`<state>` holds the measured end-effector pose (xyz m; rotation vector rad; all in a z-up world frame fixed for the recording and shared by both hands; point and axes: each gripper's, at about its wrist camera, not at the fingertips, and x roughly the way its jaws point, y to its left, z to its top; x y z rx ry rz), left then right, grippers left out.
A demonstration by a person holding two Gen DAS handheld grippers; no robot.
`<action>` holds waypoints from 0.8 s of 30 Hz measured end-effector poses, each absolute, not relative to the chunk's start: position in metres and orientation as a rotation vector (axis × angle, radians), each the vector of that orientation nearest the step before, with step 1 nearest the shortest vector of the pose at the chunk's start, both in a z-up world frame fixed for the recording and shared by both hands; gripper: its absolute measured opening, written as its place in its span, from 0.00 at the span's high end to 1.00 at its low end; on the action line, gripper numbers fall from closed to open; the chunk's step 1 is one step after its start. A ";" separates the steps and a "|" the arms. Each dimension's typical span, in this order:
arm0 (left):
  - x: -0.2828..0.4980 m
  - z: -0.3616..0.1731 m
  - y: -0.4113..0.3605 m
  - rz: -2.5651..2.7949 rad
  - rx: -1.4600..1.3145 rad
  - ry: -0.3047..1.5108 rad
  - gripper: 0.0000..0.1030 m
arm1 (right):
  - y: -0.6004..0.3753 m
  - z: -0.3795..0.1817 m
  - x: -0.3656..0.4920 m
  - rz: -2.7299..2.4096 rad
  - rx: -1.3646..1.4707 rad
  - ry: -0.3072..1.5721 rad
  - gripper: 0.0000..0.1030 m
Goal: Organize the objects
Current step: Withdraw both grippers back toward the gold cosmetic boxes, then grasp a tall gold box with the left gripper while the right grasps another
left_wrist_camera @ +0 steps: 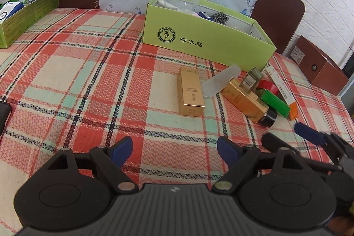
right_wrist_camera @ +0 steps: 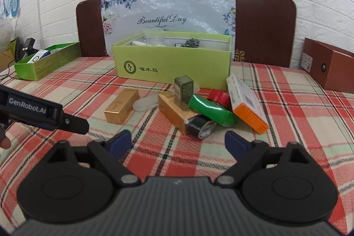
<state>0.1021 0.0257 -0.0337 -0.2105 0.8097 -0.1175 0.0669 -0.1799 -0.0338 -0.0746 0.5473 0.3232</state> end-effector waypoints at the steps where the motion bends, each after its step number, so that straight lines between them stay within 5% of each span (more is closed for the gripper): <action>1: 0.103 -0.034 0.027 -0.122 -0.214 0.805 0.16 | -0.176 -0.034 0.074 0.341 -0.090 0.556 0.29; 4: 0.104 -0.035 0.027 -0.128 -0.216 0.795 0.17 | -0.167 -0.038 0.096 0.383 -0.109 0.597 0.45; 15: 0.151 -0.032 0.006 -0.200 -0.185 0.743 0.29 | -0.156 -0.046 0.146 0.354 -0.184 0.589 0.48; 16: 0.157 -0.035 0.004 -0.199 -0.178 0.745 0.29 | -0.156 -0.047 0.147 0.357 -0.185 0.603 0.60; 18: 0.168 -0.042 -0.001 -0.197 -0.162 0.764 0.37 | -0.153 -0.047 0.140 0.367 -0.216 0.601 0.75; 21: 0.180 -0.051 -0.003 -0.206 -0.172 0.809 0.55 | -0.152 -0.043 0.126 0.387 -0.227 0.590 0.78; 24: 0.182 -0.055 -0.002 -0.209 -0.183 0.819 0.64 | -0.152 -0.040 0.115 0.390 -0.225 0.595 0.78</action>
